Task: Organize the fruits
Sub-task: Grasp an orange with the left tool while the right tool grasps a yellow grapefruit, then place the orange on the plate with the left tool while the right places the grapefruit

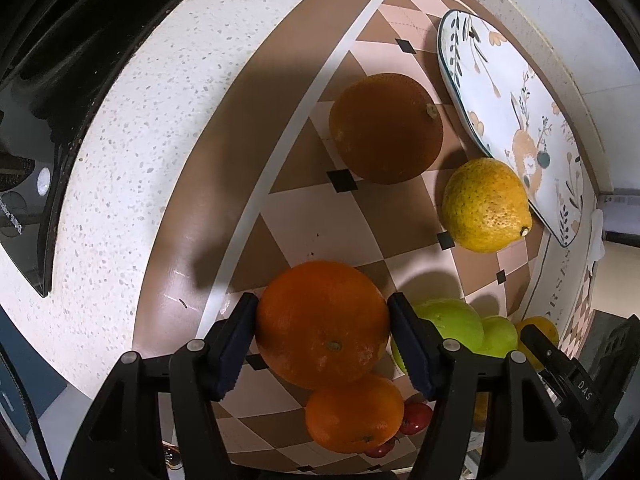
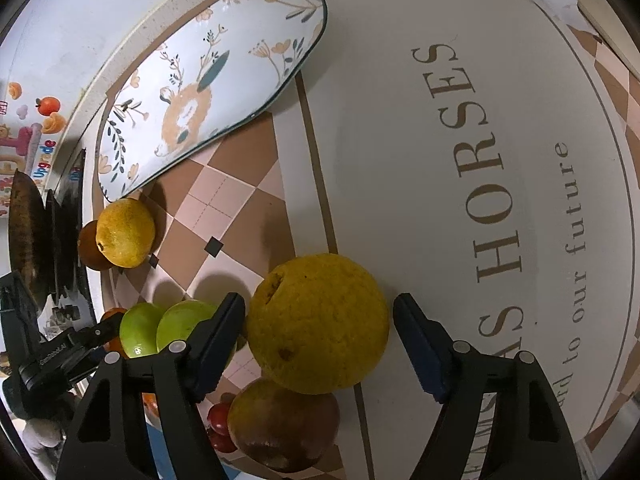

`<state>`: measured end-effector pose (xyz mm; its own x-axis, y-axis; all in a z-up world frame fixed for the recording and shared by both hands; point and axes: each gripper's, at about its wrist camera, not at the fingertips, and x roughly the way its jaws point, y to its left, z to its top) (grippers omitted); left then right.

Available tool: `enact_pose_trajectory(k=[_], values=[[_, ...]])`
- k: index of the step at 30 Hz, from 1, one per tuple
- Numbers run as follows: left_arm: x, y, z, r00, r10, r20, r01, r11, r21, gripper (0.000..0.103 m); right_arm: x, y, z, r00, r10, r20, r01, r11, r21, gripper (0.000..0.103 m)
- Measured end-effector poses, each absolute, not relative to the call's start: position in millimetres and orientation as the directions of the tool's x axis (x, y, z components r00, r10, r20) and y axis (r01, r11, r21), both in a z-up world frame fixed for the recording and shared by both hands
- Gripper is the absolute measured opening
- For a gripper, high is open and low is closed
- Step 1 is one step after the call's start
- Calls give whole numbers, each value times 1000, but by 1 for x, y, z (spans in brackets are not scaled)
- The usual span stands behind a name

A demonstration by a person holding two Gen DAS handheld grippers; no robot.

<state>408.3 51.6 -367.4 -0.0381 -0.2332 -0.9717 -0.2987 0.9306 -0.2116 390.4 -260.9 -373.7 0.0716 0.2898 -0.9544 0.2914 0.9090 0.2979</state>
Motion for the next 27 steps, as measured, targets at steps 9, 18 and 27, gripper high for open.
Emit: enact_pose_trajectory(k=[9,18,27], values=[[407,47,-364,-35,-207,-978,-285,940,-189,63,392,-258,-371,89,267,-960,258,924,281,65],[429,29,-293,101,-242,-965,-212,942,-259,63,402,-259,-335,117,353,-928,233,899,371,65],[544,-35,-271,123,-283,-951,-74,953,-293,63,507,-244,-295,220,266,-939,77,954,288,65]])
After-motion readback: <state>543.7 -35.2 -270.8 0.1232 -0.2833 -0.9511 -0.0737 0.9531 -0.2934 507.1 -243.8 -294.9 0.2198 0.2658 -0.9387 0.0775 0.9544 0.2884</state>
